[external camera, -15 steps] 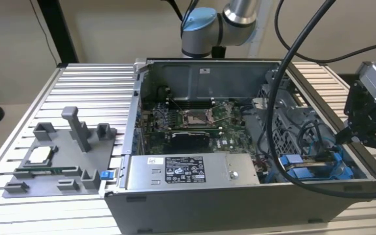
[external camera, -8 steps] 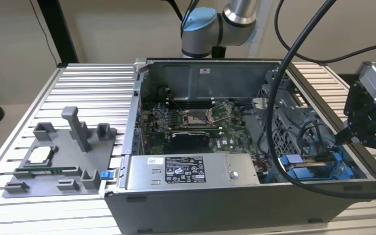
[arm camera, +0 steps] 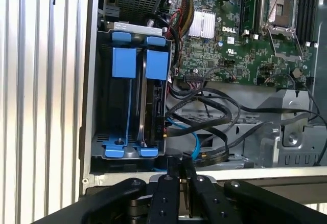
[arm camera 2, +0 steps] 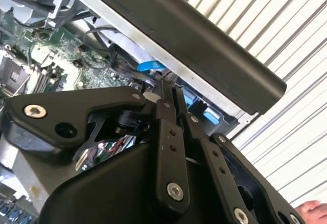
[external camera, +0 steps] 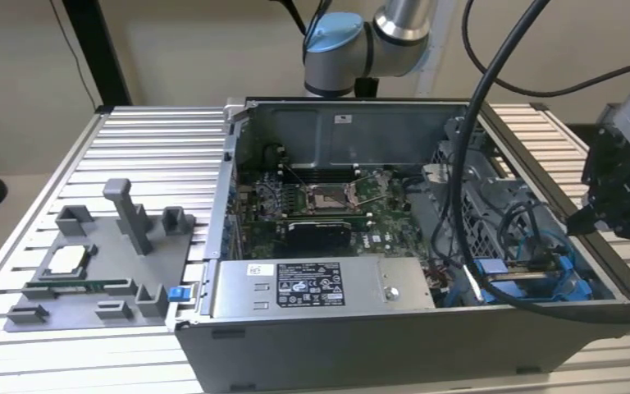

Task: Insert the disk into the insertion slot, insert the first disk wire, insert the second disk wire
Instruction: 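Insert the second disk wire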

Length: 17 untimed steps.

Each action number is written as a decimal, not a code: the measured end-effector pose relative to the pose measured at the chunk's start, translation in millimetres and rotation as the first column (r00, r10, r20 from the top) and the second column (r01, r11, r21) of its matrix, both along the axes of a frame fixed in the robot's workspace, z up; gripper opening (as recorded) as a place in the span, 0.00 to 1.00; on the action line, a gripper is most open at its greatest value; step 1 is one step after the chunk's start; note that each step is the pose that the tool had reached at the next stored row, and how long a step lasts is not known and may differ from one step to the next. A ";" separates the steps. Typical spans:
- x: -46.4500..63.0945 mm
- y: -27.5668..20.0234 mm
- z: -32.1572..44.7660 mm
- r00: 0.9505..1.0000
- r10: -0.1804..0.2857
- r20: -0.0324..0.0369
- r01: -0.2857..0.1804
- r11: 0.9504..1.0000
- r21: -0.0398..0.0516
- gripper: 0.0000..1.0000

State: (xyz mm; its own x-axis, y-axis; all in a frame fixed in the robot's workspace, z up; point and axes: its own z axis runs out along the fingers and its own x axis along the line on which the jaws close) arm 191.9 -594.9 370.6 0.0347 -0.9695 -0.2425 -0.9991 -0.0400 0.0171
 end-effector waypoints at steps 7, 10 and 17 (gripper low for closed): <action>-19.2 2.6 6.2 1.000 0.000 0.000 0.000 1.000 -0.001 0.00; -29.4 4.3 6.4 1.000 0.000 0.001 0.000 1.000 -0.001 0.00; -52.2 8.0 7.7 1.000 0.000 0.001 0.000 1.000 -0.001 0.00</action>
State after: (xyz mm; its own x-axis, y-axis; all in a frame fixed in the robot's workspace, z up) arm 139.7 -586.9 378.3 0.0348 -0.9698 -0.2416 -0.9991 -0.0398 0.0158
